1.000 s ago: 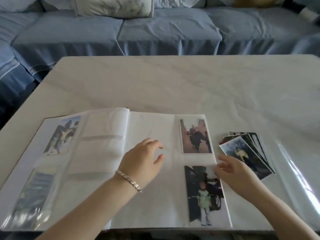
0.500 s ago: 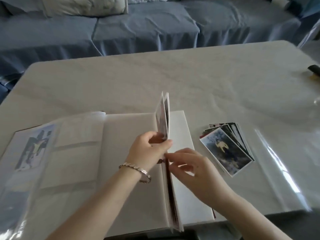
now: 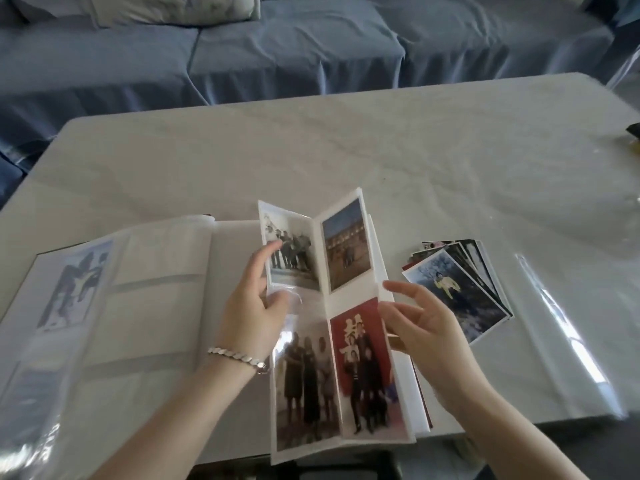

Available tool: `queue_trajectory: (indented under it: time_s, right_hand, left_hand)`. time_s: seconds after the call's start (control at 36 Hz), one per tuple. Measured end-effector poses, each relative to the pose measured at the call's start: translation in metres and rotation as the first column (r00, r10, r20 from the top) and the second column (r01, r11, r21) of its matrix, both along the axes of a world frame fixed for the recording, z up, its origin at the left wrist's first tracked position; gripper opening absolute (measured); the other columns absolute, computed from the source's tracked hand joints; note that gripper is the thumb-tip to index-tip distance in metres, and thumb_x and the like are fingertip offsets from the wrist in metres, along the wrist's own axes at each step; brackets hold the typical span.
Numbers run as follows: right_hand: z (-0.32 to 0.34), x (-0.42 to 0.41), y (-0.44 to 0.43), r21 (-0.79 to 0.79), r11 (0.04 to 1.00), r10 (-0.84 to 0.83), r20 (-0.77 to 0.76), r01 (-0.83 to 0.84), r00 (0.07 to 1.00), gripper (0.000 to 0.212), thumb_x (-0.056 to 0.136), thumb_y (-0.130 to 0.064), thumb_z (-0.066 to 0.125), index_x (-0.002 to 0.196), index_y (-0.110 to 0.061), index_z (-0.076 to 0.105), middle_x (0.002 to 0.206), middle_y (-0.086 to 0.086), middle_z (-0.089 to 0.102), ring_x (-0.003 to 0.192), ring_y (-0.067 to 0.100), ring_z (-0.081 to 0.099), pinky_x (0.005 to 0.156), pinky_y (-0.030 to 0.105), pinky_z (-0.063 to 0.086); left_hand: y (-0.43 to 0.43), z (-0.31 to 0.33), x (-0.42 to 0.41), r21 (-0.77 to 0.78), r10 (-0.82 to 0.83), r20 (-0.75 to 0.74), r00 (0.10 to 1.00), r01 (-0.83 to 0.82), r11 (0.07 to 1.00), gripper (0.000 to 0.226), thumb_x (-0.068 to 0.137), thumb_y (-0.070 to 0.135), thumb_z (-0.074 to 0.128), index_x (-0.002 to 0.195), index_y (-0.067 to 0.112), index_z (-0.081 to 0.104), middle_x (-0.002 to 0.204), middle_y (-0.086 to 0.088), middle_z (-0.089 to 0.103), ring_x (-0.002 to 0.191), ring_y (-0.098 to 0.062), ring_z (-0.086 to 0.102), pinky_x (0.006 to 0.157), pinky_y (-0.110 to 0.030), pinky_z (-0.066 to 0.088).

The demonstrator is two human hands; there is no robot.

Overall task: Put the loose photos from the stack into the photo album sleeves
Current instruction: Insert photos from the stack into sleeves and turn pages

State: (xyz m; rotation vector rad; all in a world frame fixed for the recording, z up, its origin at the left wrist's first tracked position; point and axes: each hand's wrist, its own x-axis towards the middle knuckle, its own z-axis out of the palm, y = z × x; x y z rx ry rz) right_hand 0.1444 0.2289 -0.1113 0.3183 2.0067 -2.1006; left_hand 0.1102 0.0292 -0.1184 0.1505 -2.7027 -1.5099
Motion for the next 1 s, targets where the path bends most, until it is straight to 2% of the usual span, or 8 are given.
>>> queue_trajectory:
  time_s: [0.14,0.19,0.25,0.53,0.67,0.81,0.92,1.0]
  right_hand:
    - [0.001,0.002,-0.003,0.034,0.995,0.094,-0.053,-0.093,0.994,0.022,0.094,-0.012,0.049,0.106,-0.028,0.06,0.087,-0.007,0.074,0.08,0.008,0.07,0.061,0.014,0.052]
    - [0.0,0.003,-0.009,0.041,0.991,0.133,-0.063,-0.13,0.989,0.024,0.092,-0.01,0.052,0.104,-0.029,0.061,0.091,-0.002,0.073,0.082,0.011,0.07,0.065,0.02,0.055]
    - [-0.002,0.005,-0.016,0.058,0.986,0.16,-0.058,-0.156,0.986,0.027,0.089,-0.008,0.057,0.101,-0.031,0.062,0.098,0.0,0.07,0.083,0.013,0.069,0.071,0.028,0.057]
    - [-0.008,0.009,-0.015,0.091,0.984,0.154,-0.026,-0.151,0.988,0.029,0.085,-0.023,0.062,0.114,-0.017,0.06,0.105,0.003,0.068,0.09,0.017,0.068,0.077,0.037,0.057]
    - [-0.007,0.008,-0.011,0.092,0.99,0.111,-0.011,-0.11,0.994,0.023,0.087,-0.016,0.061,0.109,-0.017,0.061,0.1,0.002,0.069,0.082,0.012,0.069,0.067,0.022,0.054]
    - [-0.008,0.004,-0.002,0.166,0.983,0.085,-0.015,-0.081,0.996,0.017,0.088,-0.013,0.06,0.099,-0.025,0.062,0.087,-0.007,0.071,0.073,0.001,0.067,0.062,0.015,0.051]
    - [-0.017,-0.003,0.017,0.461,0.886,0.097,-0.092,-0.044,0.991,0.022,0.088,-0.014,0.061,0.101,-0.032,0.057,0.087,-0.02,0.063,0.074,-0.014,0.059,0.062,0.002,0.041]
    - [-0.025,-0.008,0.037,0.659,0.752,0.102,-0.133,0.011,0.986,0.027,0.085,-0.011,0.062,0.111,-0.019,0.064,0.094,-0.015,0.062,0.082,-0.002,0.06,0.068,0.005,0.037]
  left_hand:
    - [0.017,0.006,-0.004,-0.016,-0.068,0.076,0.995,0.069,0.997,0.016,0.088,0.026,0.059,0.1,0.023,0.07,0.072,0.017,0.063,0.051,0.007,0.05,0.047,-0.004,0.033]
    - [0.026,0.01,-0.008,0.01,-0.069,0.116,0.991,0.068,0.998,0.031,0.079,0.045,0.064,0.1,0.022,0.069,0.087,0.018,0.063,0.078,0.008,0.056,0.064,-0.003,0.036]
    - [0.035,0.013,-0.011,-0.028,-0.056,0.154,0.987,0.061,0.998,0.045,0.071,0.053,0.067,0.102,0.021,0.067,0.084,0.022,0.06,0.078,0.01,0.053,0.063,-0.004,0.035]
    - [0.035,0.018,-0.011,0.101,-0.058,0.26,0.964,0.033,0.994,0.049,0.056,0.059,0.07,0.094,0.028,0.07,0.081,0.019,0.066,0.075,0.007,0.059,0.056,-0.004,0.04]
    - [0.03,0.012,-0.01,0.137,-0.088,0.288,0.954,0.05,0.989,0.021,0.08,0.034,0.069,0.076,0.014,0.071,0.068,0.003,0.066,0.06,-0.008,0.057,0.056,-0.014,0.043]
    - [0.021,0.012,-0.014,-0.218,-0.047,0.098,0.994,0.067,0.974,0.047,0.084,0.012,0.062,0.047,0.006,0.034,0.044,0.003,0.02,0.043,-0.013,0.019,0.041,-0.021,0.022]
    - [0.005,0.005,-0.016,-0.375,-0.016,0.07,0.997,0.041,0.926,0.046,0.081,0.02,0.067,0.05,0.013,0.033,0.046,0.002,0.024,0.045,-0.014,0.019,0.042,-0.023,0.022]
    - [-0.001,0.001,-0.011,-0.438,0.075,0.044,0.996,-0.048,0.898,0.015,0.082,0.02,0.065,0.075,0.016,0.052,0.068,-0.003,0.058,0.057,-0.02,0.043,0.052,-0.03,0.031]
